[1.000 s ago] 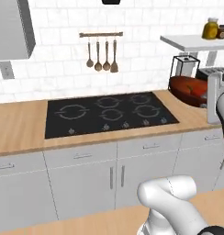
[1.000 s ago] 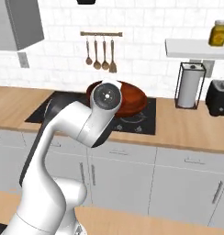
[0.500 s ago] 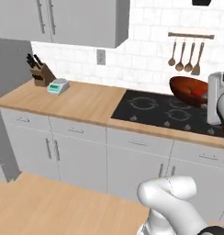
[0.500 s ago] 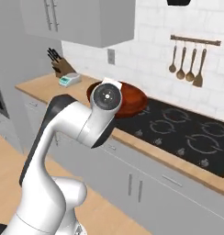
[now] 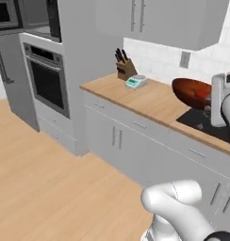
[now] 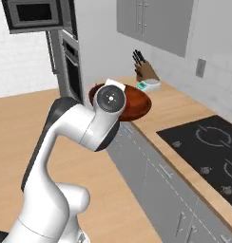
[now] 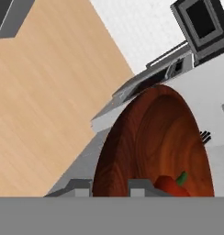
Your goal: Pick the bell pepper from the sink and place it in the bowl. Then pick the bowl and place it in the microwave. Then close the microwave door and press the start button.
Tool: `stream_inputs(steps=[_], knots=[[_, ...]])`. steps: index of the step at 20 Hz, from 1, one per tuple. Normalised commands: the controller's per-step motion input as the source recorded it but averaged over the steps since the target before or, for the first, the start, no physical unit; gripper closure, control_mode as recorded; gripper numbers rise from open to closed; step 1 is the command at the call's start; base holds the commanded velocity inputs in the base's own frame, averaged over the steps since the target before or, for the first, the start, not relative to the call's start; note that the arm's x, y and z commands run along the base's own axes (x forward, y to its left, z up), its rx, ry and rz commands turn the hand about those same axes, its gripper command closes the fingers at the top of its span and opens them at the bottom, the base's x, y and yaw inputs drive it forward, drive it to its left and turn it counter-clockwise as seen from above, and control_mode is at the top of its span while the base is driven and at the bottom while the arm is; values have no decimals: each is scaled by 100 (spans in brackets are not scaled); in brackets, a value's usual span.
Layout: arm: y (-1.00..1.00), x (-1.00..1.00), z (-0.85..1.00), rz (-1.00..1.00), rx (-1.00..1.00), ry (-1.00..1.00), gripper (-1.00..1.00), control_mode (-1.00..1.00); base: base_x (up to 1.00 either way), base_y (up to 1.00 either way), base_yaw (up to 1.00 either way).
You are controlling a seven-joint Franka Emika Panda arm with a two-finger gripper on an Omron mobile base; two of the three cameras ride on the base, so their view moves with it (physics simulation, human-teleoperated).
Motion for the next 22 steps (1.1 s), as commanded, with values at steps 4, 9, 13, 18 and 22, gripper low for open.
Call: stream_inputs(steps=[4,9,13,18,22], knots=[[0,0,0,0,0,0,100,100,44,77,43],[0,0,0,0,0,0,100,100,43,78,44],[0,0,0,0,0,0,100,100,91,25,40],[0,0,0,0,0,0,100,100,97,0,29],[0,0,0,0,0,0,100,100,93,26,16]])
